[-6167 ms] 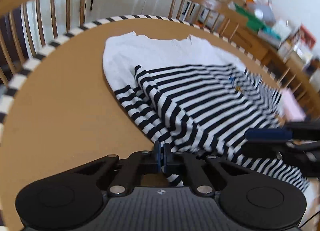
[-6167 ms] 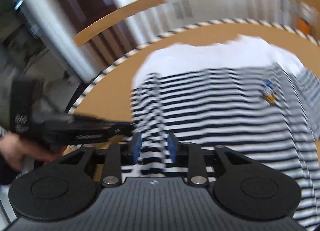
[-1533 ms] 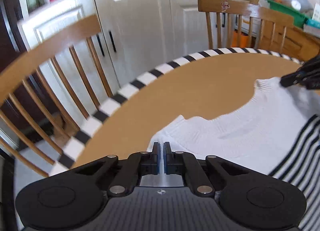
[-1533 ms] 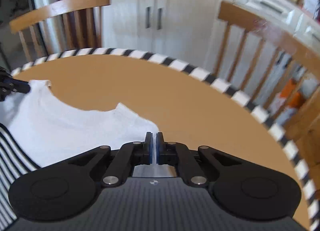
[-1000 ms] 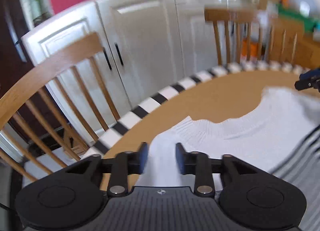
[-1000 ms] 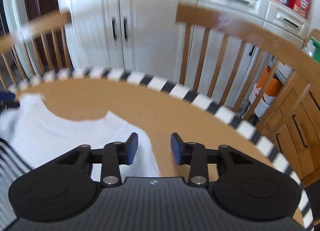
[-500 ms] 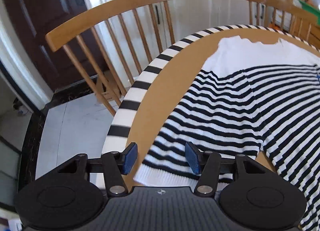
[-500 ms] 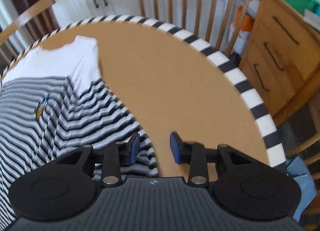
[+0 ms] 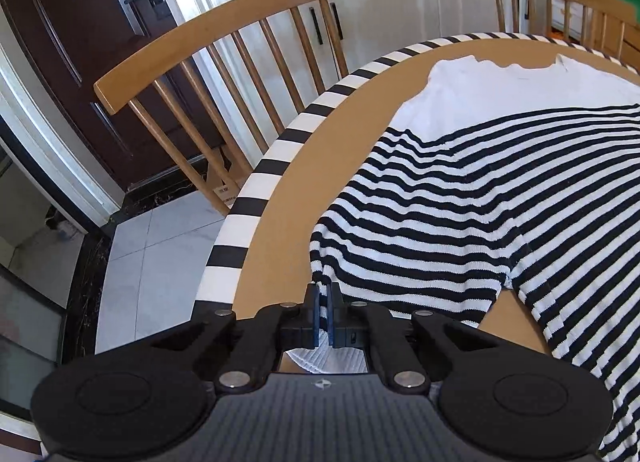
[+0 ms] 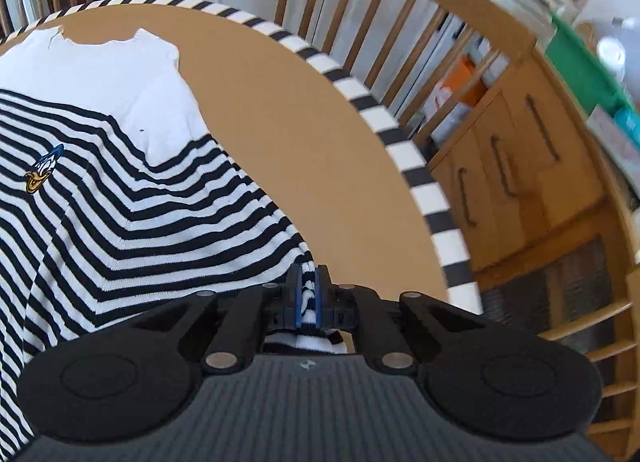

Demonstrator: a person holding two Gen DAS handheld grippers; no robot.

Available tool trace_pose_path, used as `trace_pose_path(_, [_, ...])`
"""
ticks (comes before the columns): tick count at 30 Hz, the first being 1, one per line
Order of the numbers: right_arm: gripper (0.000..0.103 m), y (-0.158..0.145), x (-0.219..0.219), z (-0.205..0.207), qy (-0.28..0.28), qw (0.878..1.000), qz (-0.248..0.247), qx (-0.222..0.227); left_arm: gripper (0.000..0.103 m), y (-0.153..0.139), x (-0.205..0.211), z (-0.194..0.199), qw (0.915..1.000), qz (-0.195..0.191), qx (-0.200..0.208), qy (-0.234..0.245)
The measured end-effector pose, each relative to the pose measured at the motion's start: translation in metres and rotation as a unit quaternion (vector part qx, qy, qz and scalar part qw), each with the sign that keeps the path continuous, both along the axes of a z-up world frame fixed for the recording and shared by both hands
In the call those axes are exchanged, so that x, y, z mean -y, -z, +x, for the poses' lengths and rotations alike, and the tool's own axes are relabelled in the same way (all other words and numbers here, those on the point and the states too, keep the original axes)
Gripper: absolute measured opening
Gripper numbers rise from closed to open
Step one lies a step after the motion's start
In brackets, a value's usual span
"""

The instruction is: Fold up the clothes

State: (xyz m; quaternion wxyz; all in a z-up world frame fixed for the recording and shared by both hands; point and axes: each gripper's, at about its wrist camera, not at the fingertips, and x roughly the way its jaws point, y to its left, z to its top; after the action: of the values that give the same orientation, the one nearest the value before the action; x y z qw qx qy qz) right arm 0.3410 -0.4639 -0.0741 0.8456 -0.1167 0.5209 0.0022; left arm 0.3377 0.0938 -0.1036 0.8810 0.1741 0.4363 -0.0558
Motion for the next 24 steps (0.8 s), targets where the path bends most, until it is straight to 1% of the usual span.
trace_pose_path(1, [0.027, 0.001, 0.001, 0.000, 0.004, 1.000, -0.008, 0.004, 0.004, 0.000, 0.000, 0.000, 1.0000, 0.002, -0.001, 0.001])
trace_pose_path(2, [0.033, -0.001, 0.004, -0.001, 0.017, 1.000, -0.017, 0.011, 0.004, 0.000, 0.000, 0.001, 1.0000, 0.003, -0.001, 0.001])
trace_pose_path(3, [0.042, -0.005, 0.009, -0.002, 0.036, 0.999, -0.023, 0.020, 0.005, 0.000, 0.000, 0.001, 1.0000, 0.003, -0.002, 0.002])
trace_pose_path(4, [0.041, -0.010, 0.016, -0.004, 0.056, 0.998, -0.027, 0.031, 0.005, 0.001, -0.001, 0.001, 1.0000, 0.002, -0.003, 0.000])
trace_pose_path(5, [0.042, -0.015, 0.025, -0.008, 0.075, 0.996, -0.012, 0.037, 0.005, 0.001, -0.002, 0.002, 1.0000, -0.002, -0.003, -0.004])
trace_pose_path(6, [0.042, -0.020, 0.035, -0.012, 0.095, 0.995, 0.013, 0.040, 0.005, 0.001, -0.004, 0.002, 0.9999, -0.007, -0.005, -0.009])
trace_pose_path(7, [0.042, -0.024, 0.045, -0.015, 0.118, 0.991, 0.050, 0.037, 0.005, 0.000, -0.005, 0.002, 0.9998, -0.014, -0.005, -0.015])
trace_pose_path(9, [0.043, -0.024, 0.059, -0.022, 0.158, 0.978, 0.135, 0.005, 0.005, 0.000, -0.007, 0.002, 0.9995, -0.021, -0.005, -0.023])
trace_pose_path(10, [0.043, -0.021, 0.061, -0.024, 0.167, 0.973, 0.157, -0.010, 0.005, 0.000, -0.006, 0.001, 0.9995, -0.021, -0.004, -0.025])
trace_pose_path(11, [0.042, -0.016, 0.062, -0.026, 0.172, 0.970, 0.169, -0.023, 0.005, 0.000, -0.005, 0.001, 0.9995, -0.018, -0.002, -0.025])
trace_pose_path(12, [0.038, -0.012, 0.058, -0.028, 0.167, 0.972, 0.163, -0.032, 0.005, 0.001, -0.004, 0.000, 0.9996, -0.015, -0.001, -0.023])
trace_pose_path(14, [0.030, -0.006, 0.046, -0.032, 0.143, 0.979, 0.139, -0.040, 0.005, 0.001, -0.003, 0.000, 0.9997, -0.011, 0.000, -0.023])
trace_pose_path(15, [0.016, -0.006, 0.041, -0.034, 0.127, 0.982, 0.135, -0.039, 0.005, 0.000, -0.003, 0.000, 0.9996, -0.013, 0.000, -0.025])
trace_pose_path(16, [0.004, -0.006, 0.035, -0.036, 0.111, 0.984, 0.131, -0.037, 0.005, 0.000, -0.003, 0.000, 0.9995, -0.014, -0.001, -0.027])
trace_pose_path(17, [0.004, -0.008, 0.030, -0.036, 0.100, 0.987, 0.123, -0.036, 0.005, 0.000, -0.004, 0.000, 0.9995, -0.016, -0.001, -0.027])
trace_pose_path(18, [0.004, -0.014, 0.025, -0.035, 0.084, 0.991, 0.098, -0.027, 0.005, 0.000, -0.004, 0.000, 0.9995, -0.016, -0.002, -0.028])
trace_pose_path(20, [0.004, -0.030, 0.015, -0.032, 0.041, 0.999, 0.033, 0.002, 0.005, 0.000, -0.004, 0.000, 0.9995, -0.016, -0.002, -0.027])
trace_pose_path(22, [0.004, -0.048, 0.010, -0.029, 0.015, 1.000, 0.004, 0.025, 0.005, 0.000, -0.004, 0.001, 0.9994, -0.017, -0.003, -0.029])
trace_pose_path(24, [0.005, -0.059, 0.007, -0.025, -0.005, 0.999, -0.027, 0.035, 0.005, 0.000, -0.004, 0.001, 0.9994, -0.018, -0.002, -0.029])
